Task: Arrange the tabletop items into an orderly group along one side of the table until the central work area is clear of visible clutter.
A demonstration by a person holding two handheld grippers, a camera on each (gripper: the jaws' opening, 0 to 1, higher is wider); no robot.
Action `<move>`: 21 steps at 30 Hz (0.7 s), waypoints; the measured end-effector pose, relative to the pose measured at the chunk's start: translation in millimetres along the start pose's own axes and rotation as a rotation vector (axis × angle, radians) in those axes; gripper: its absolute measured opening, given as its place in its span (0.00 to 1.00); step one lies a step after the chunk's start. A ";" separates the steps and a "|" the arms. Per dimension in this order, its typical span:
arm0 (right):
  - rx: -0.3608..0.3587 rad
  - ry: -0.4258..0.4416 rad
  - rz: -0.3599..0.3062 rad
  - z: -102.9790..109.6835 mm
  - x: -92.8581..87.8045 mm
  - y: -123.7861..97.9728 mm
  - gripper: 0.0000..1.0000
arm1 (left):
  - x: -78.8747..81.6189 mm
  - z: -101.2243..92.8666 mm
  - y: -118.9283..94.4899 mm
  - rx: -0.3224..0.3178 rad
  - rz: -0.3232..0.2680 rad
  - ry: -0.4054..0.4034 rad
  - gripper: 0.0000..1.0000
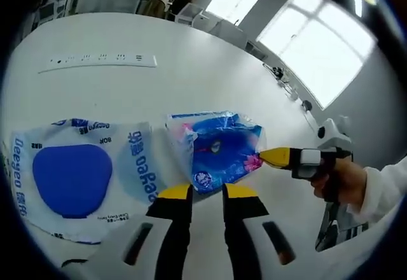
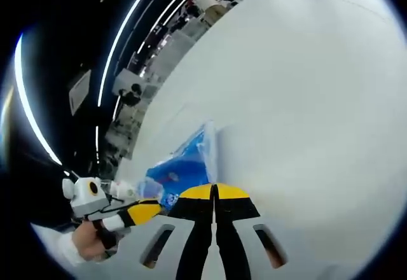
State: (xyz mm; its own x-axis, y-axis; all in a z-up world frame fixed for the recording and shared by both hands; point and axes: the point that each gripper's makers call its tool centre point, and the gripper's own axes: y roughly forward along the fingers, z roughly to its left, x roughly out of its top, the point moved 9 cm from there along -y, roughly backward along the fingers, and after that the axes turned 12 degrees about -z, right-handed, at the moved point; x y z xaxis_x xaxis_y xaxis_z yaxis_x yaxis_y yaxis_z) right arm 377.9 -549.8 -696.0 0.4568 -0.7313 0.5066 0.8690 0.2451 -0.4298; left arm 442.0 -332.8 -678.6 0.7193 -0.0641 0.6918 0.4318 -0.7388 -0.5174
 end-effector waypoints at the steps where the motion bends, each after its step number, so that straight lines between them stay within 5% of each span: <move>1: -0.001 0.002 0.000 -1.2 0.2 -0.3 0.00 | -0.1 0.4 -0.1 0.001 -0.001 -0.005 0.16; 14: -0.013 0.014 0.011 -5.7 -1.5 5.5 0.00 | 1.4 -1.9 -11.3 0.000 -0.017 -0.005 0.19; 21: -0.020 -0.008 0.014 -2.7 -6.5 8.3 0.00 | -2.2 -8.8 -21.1 -0.060 -0.052 -0.015 0.23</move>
State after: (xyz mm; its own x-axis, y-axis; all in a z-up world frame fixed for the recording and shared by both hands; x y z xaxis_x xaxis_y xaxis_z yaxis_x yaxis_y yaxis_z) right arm 381.7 -544.7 -704.9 0.4703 -0.7229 0.5062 0.8586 0.2421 -0.4519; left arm 426.5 -322.9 -664.8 0.7050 -0.0150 0.7090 0.4358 -0.7796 -0.4498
